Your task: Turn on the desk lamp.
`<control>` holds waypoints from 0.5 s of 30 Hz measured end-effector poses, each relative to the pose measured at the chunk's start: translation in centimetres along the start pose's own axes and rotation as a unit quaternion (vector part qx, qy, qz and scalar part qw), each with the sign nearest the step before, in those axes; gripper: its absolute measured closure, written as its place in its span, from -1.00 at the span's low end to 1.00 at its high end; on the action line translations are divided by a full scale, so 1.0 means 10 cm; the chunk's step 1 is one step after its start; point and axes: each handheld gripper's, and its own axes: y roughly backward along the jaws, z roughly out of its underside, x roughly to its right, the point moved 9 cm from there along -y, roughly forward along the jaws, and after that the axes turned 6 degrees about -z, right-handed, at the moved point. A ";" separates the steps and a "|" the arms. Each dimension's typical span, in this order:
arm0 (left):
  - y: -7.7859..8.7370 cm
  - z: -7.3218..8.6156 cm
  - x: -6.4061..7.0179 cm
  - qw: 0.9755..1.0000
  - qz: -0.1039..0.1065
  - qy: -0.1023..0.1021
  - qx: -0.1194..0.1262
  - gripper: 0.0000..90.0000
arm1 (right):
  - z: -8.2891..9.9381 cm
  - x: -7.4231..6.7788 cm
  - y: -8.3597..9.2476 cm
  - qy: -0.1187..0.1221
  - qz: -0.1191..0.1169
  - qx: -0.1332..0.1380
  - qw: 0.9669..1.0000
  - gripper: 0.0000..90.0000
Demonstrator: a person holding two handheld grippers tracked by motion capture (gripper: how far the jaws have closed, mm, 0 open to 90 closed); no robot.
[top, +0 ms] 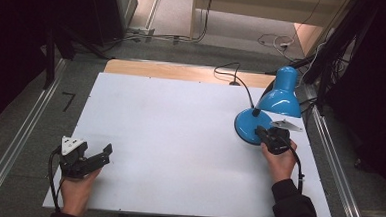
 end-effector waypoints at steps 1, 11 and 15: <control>0.00 0.00 0.00 1.000 0.000 0.000 0.001 -0.64 | 0.00 0.00 0.00 0.001 0.000 0.001 1.000 0.95; 0.01 0.00 0.00 1.000 0.001 0.000 0.001 -0.64 | 0.01 0.00 0.00 0.001 -0.001 0.004 1.000 0.95; 0.00 0.00 0.00 1.000 0.001 -0.001 0.001 -0.64 | 0.01 0.00 0.00 0.002 0.000 0.004 1.000 0.95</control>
